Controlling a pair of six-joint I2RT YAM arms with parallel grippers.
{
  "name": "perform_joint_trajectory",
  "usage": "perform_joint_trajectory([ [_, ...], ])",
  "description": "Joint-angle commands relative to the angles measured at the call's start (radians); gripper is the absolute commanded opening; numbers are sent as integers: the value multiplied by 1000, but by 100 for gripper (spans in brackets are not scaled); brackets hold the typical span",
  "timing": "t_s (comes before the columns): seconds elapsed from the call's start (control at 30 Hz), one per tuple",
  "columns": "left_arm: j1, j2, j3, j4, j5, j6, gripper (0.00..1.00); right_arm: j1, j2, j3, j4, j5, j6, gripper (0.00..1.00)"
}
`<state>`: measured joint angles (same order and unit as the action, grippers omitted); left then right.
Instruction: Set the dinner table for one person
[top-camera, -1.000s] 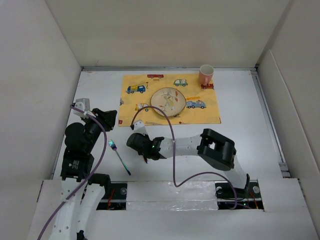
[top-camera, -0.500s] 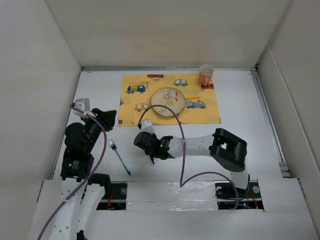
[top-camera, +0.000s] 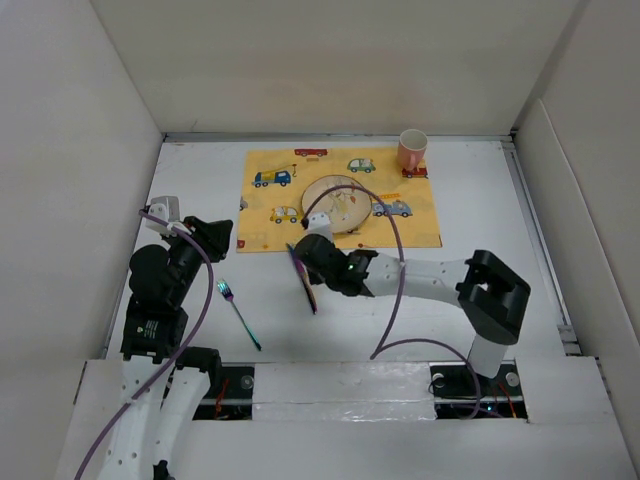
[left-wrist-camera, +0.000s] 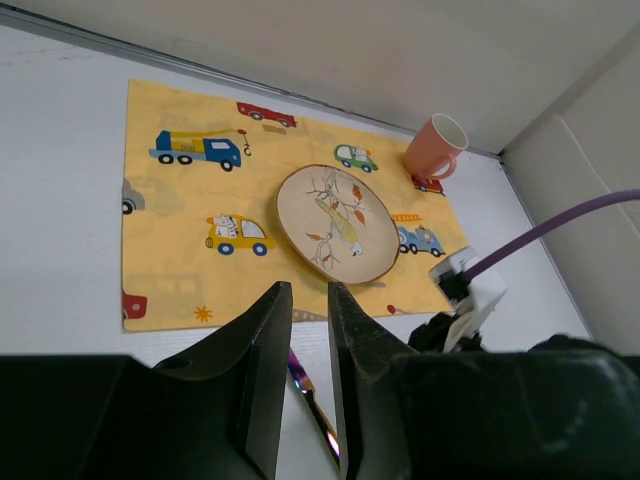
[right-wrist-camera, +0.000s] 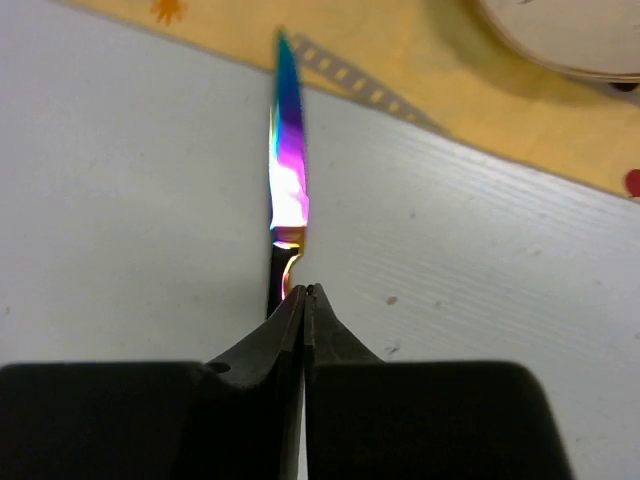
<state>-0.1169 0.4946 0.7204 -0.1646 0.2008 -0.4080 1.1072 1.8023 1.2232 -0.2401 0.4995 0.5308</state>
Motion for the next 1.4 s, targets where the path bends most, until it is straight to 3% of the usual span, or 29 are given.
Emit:
perform_joint_trajectory([
  [0.0,-4,-1,43,31,-1,11,18,-79,-110,-20,6,-1,-44,0],
  [0.2,-13,1,42,31,2,11,18,-171,-182,-71,16,-65,-78,0],
  [0.37,-13,4,40,31,3,11,18,-89,-141,-96,41,-113,-57,7],
  [0.43,-13,4,39,31,8,9,18,-54,-107,-112,73,-139,-35,30],
  [0.5,-13,4,37,33,12,9,18,-40,-80,-117,102,-142,-15,45],
  [0.53,-13,4,36,33,9,9,18,-40,-64,-117,108,-145,-12,46],
  [1.0,-13,4,30,31,18,11,18,-30,143,-21,142,-162,-41,48],
  [1.37,-13,-1,28,31,20,9,18,23,101,-51,45,-76,20,46],
])
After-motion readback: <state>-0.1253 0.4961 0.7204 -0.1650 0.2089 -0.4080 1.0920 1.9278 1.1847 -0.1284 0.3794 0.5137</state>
